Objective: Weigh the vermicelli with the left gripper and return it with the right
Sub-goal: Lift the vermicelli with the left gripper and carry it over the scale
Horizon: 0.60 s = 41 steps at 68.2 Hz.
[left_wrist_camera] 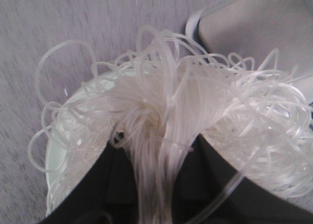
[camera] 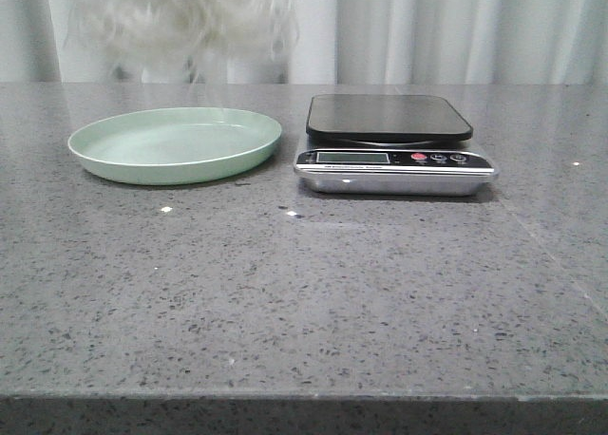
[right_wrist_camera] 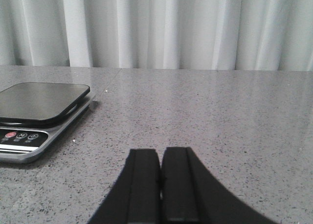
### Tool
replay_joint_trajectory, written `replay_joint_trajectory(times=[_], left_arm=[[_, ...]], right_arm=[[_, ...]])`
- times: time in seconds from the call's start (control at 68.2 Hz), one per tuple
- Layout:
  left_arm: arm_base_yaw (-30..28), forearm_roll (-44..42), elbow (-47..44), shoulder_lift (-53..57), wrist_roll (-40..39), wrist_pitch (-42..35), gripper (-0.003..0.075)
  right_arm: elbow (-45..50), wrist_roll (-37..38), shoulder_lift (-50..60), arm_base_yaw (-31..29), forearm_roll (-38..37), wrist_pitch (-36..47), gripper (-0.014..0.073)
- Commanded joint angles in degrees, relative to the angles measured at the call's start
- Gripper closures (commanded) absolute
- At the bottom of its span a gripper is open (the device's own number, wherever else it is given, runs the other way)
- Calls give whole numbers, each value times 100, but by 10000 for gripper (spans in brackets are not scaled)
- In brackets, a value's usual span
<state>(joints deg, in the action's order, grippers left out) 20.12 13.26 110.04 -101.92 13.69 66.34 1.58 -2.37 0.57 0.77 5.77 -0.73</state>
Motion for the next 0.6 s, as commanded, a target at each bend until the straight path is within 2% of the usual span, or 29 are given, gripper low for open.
replay_joint_trajectory(times=[0.0, 0.132, 0.249, 0.44, 0.587], left_arm=[[25, 482, 689, 280, -55, -370, 582], [155, 779, 956, 280, -55, -623, 582], [524, 779, 955, 251, -55, -1001, 582], [1218, 597, 955, -144, -55, -1564, 582], [1510, 444, 955, -581, -55, -1671, 582]], right_arm=[[-42, -36, 74, 13, 5, 422, 442], [-42, -36, 74, 13, 5, 422, 442], [-42, -36, 74, 13, 5, 422, 442], [-42, -36, 74, 13, 5, 428, 442], [-42, -36, 74, 13, 5, 428, 442]])
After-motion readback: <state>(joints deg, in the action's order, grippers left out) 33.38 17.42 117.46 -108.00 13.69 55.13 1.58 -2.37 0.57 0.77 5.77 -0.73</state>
